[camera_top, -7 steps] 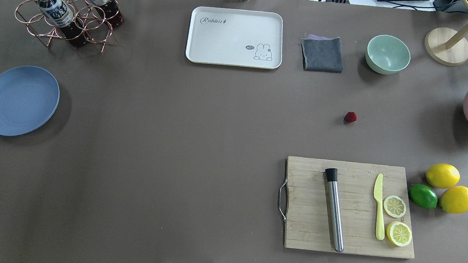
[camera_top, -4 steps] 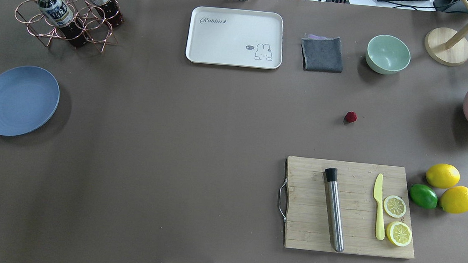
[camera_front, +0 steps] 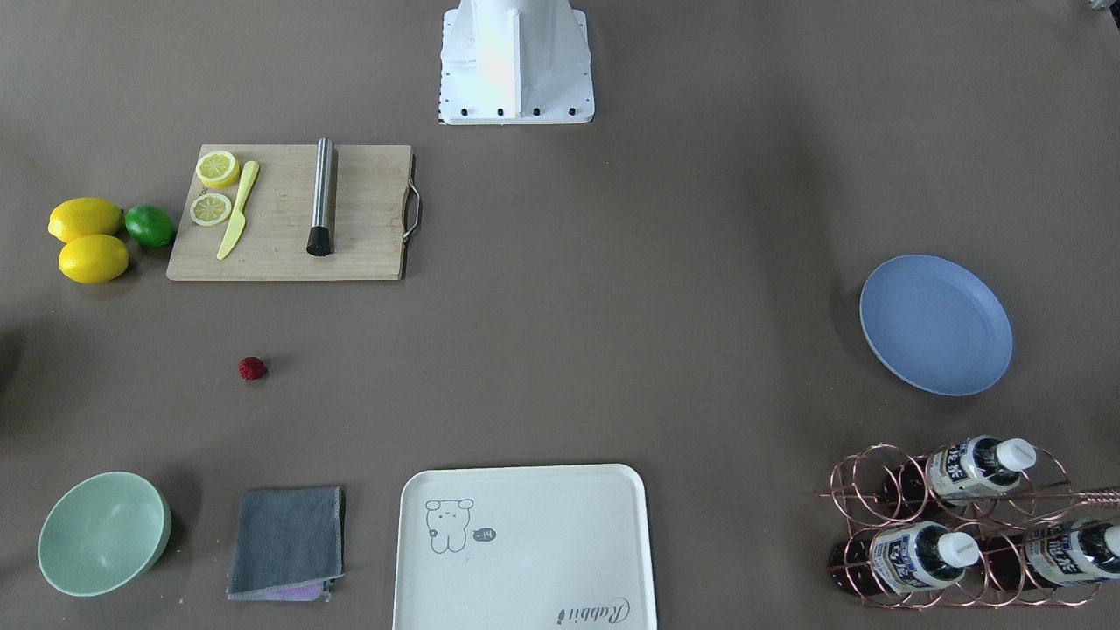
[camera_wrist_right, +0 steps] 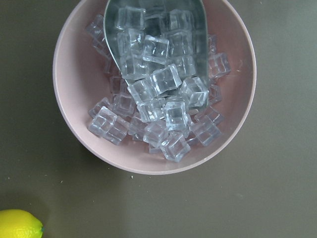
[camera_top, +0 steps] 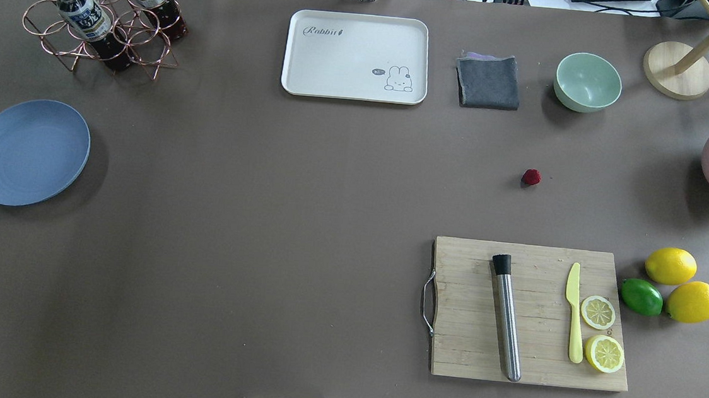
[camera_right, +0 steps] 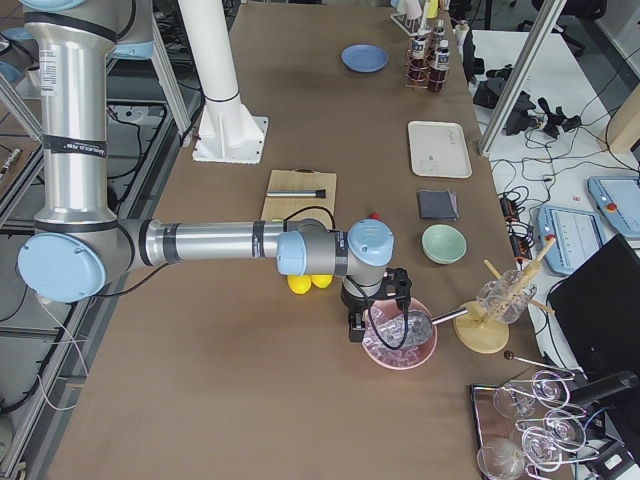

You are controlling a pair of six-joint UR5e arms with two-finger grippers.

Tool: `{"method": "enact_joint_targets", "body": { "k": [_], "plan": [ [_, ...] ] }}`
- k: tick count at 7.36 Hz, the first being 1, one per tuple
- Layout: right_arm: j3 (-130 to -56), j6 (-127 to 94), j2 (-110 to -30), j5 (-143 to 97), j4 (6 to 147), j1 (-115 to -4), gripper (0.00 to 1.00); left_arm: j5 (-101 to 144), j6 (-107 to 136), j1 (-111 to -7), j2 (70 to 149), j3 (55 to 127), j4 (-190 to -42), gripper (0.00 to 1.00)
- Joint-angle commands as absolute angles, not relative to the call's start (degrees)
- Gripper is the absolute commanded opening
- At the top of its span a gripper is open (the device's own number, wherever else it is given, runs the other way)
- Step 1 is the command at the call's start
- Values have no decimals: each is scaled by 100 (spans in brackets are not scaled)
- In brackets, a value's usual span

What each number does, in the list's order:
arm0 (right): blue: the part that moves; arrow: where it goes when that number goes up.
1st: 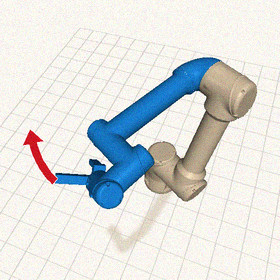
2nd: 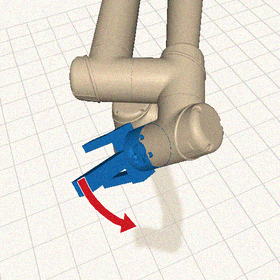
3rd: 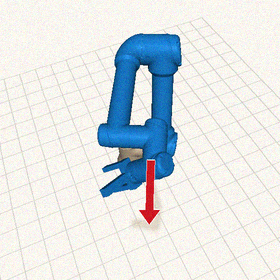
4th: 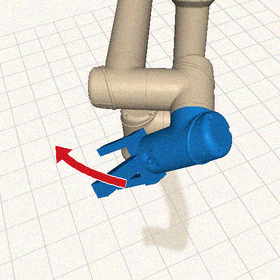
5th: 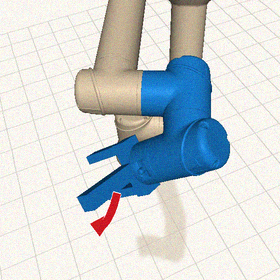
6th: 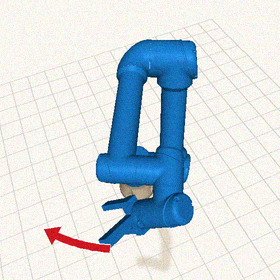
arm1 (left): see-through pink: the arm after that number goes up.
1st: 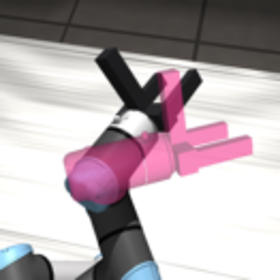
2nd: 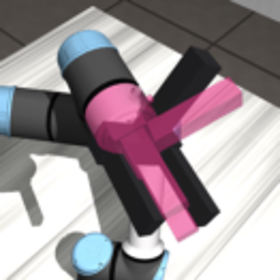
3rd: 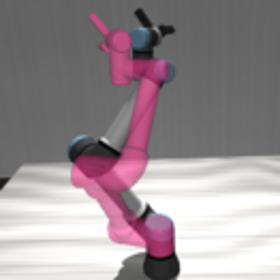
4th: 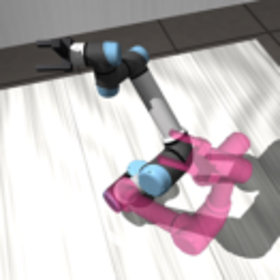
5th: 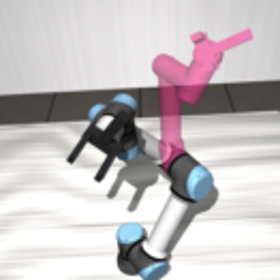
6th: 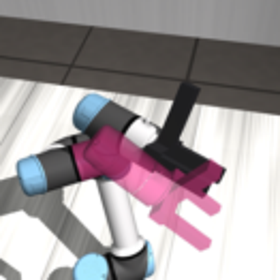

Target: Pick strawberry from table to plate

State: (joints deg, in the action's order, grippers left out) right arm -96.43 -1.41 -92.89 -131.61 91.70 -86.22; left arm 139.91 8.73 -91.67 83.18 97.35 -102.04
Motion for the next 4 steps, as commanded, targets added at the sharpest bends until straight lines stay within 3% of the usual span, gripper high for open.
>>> {"method": "enact_joint_targets", "body": {
  "k": [1,4],
  "plan": [
    [-9650,-141,-9290,-13131,9167,-8622,100,13992,853,-9167,8481,9764,-10370,98],
    [-9721,-141,-9194,-13533,9132,-8622,100,13992,1334,-9158,8516,9668,-11590,98]
  ]
}}
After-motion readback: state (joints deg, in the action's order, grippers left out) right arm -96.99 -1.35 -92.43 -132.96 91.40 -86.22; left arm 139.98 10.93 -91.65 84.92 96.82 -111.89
